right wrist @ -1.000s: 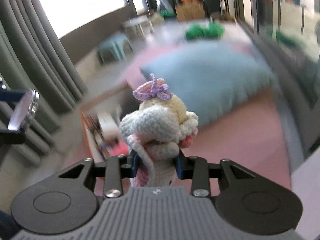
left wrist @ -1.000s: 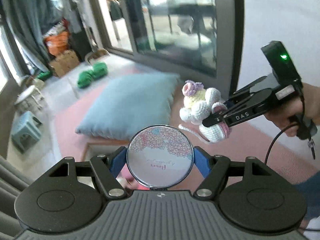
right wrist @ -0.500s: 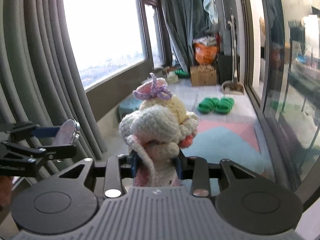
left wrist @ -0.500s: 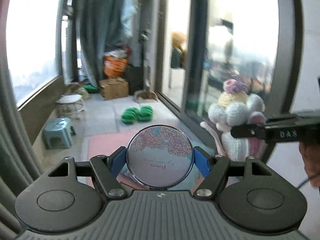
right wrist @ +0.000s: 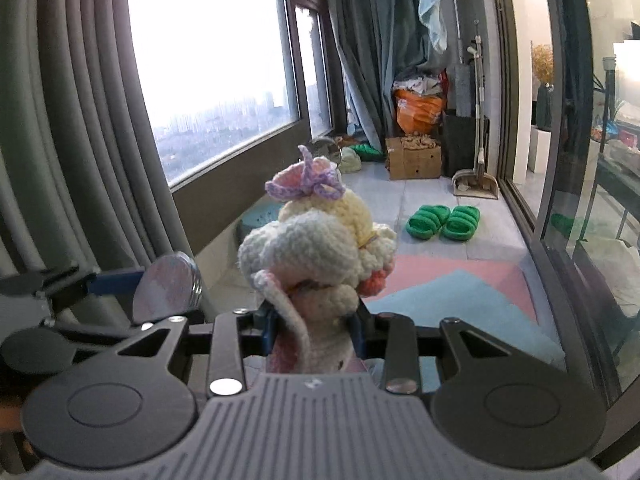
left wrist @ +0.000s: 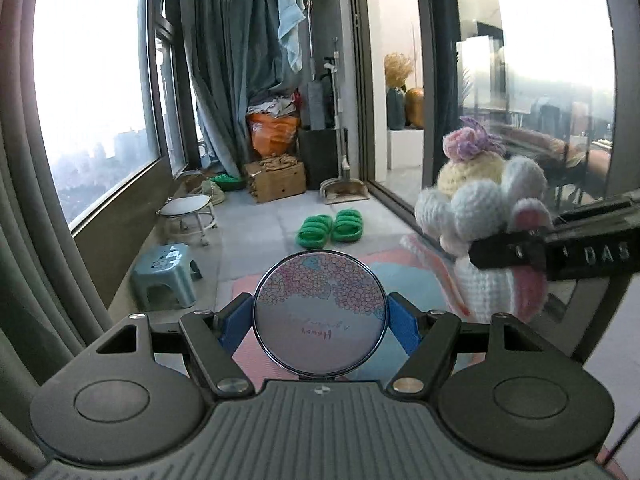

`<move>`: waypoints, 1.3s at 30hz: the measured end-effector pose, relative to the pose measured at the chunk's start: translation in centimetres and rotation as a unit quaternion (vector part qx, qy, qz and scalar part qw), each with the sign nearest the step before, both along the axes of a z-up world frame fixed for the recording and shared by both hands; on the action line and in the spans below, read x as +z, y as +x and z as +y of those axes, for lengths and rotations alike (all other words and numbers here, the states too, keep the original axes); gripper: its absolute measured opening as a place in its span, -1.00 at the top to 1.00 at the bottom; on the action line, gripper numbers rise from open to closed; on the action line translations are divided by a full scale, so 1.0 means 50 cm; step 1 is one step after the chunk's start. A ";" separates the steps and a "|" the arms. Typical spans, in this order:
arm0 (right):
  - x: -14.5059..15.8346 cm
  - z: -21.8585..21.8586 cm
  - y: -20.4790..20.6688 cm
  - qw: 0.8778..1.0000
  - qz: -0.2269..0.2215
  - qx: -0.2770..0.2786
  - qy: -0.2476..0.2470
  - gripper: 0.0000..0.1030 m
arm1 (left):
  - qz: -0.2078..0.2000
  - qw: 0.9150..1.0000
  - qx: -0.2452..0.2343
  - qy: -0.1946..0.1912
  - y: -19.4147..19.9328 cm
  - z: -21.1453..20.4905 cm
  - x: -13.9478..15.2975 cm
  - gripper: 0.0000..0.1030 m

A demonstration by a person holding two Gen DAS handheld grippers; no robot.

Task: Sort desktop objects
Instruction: 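Carry the mirror compact and bunny over the shoebox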

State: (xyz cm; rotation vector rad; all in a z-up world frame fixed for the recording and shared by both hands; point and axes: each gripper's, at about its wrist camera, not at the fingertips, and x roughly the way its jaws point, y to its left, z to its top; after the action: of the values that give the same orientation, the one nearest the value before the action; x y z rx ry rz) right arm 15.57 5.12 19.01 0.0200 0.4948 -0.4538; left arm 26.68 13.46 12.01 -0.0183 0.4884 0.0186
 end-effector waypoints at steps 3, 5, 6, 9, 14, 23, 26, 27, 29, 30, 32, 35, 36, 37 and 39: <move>-0.021 -0.008 0.027 1.000 0.010 0.005 -0.002 0.26 | 0.012 1.000 0.002 0.001 0.028 0.014 -0.025 -0.64; -0.037 -0.010 0.038 1.000 0.016 0.010 -0.005 0.26 | 0.022 1.000 0.001 0.012 0.048 0.019 -0.049 -0.64; -0.044 -0.015 0.045 1.000 0.018 0.010 -0.005 0.26 | 0.027 1.000 -0.005 0.015 0.059 0.021 -0.063 -0.64; -0.073 -0.039 0.076 1.000 0.022 0.012 0.001 0.26 | 0.048 0.999 -0.009 0.015 0.086 0.025 -0.107 -0.64; -0.147 -0.063 0.114 0.999 0.046 0.021 0.009 0.26 | 0.081 0.996 -0.017 0.022 0.116 0.018 -0.186 -0.64; -0.290 -0.109 0.161 0.995 0.095 0.033 0.024 0.26 | 0.137 0.990 -0.021 0.013 0.149 0.025 -0.318 -0.64; -0.326 -0.124 0.170 0.994 0.103 0.036 0.028 0.26 | 0.149 0.989 -0.025 0.007 0.154 0.028 -0.349 -0.64; -0.336 -0.129 0.174 0.993 0.106 0.036 0.030 0.26 | 0.153 0.988 -0.026 0.006 0.155 0.028 -0.360 -0.64; -0.356 -0.139 0.182 0.993 0.111 0.036 0.032 0.26 | 0.159 0.987 -0.029 0.006 0.162 0.030 -0.380 -0.64; -0.367 -0.144 0.186 0.992 0.114 0.036 0.034 0.26 | 0.163 0.986 -0.032 0.005 0.163 0.030 -0.389 -0.64; -0.387 -0.153 0.195 0.991 0.120 0.036 0.037 0.26 | 0.170 0.985 -0.036 0.002 0.170 0.032 -0.407 -0.64; -0.420 -0.165 0.211 0.989 0.134 0.039 0.040 0.26 | 0.180 0.983 -0.035 -0.008 0.178 0.037 -0.429 -0.64; -0.433 -0.168 0.216 0.989 0.140 0.040 0.041 0.26 | 0.183 0.982 -0.035 -0.013 0.181 0.040 -0.436 -0.64; -0.446 -0.170 0.219 0.988 0.146 0.040 0.042 0.26 | 0.187 0.982 -0.034 -0.018 0.183 0.043 -0.444 -0.64; -0.477 -0.174 0.226 0.985 0.159 0.041 0.047 0.26 | 0.193 0.980 -0.040 -0.022 0.187 0.047 -0.459 -0.64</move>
State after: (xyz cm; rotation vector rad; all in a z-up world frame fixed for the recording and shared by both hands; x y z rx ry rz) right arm 26.89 -3.60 -4.86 0.0181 0.8286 -0.3531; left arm 36.05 15.80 -10.95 -0.0385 0.8780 -0.0684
